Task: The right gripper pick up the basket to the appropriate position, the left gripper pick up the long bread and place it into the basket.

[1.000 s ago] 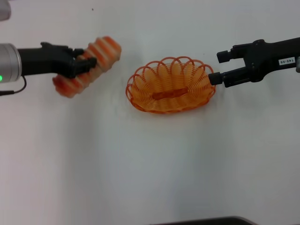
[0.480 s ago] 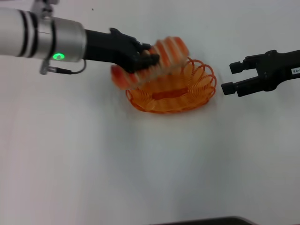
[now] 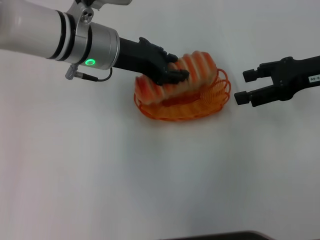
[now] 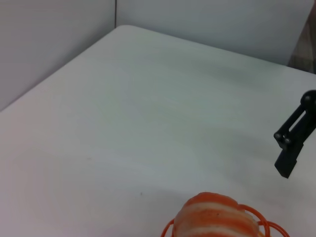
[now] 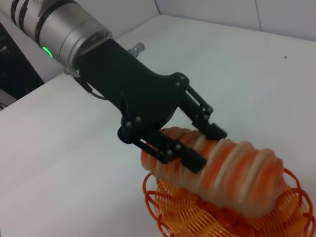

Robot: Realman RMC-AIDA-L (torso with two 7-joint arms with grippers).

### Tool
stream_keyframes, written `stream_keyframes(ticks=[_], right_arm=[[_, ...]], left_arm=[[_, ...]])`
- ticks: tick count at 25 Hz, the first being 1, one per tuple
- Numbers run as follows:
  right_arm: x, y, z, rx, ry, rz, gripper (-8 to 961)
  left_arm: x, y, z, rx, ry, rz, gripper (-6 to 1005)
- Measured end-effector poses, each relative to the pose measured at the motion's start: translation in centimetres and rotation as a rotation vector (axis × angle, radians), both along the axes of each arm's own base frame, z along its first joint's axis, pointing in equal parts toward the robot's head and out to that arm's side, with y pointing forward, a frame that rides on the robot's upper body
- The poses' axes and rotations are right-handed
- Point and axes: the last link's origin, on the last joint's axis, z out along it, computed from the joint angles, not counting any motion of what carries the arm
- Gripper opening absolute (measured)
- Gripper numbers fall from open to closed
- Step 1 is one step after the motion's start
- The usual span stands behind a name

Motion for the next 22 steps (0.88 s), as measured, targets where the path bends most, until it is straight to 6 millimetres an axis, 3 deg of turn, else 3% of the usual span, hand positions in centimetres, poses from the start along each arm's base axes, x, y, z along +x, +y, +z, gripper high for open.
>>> stream_keyframes(ticks=[2, 7, 10, 12, 15, 18, 19, 22], right_arm=[[-0.1, 0.0, -0.1, -0.004, -0.004, 0.003, 897], [-0.3, 0.2, -0.3, -0.007, -0.009, 0.012, 897], [-0.5, 0.4, -0.4, -0.007, -0.008, 0.016, 897], [-0.6, 0.5, -0.4, -0.006, -0.008, 0.017, 897], [-0.6, 0.6, -0.3, -0.001, -0.010, 0.017, 897], [-0.6, 0.7, -0.1, 0.007, -0.010, 0.014, 897], [-0.5, 0.8, -0.1, 0.010, -0.011, 0.013, 897], [-0.5, 0.8, 0.0, 0.013, -0.011, 0.010, 897]], left_arm=[[-0.1, 0.0, 0.2, 0.007, -0.013, 0.009, 253], [-0.5, 0.0, 1.1, 0.032, -0.054, 0.026, 502], [-0.8, -0.4, 2.0, 0.037, -0.081, 0.032, 742], [-1.4, -0.9, 3.1, 0.030, -0.108, 0.048, 821], [-3.6, -1.9, 6.3, 0.025, -0.182, 0.109, 940], [-6.9, -3.0, 9.7, 0.052, -0.257, 0.182, 940], [-8.9, -3.8, 11.4, 0.071, -0.302, 0.218, 940], [-12.4, -6.1, 13.8, 0.067, -0.389, 0.254, 939]])
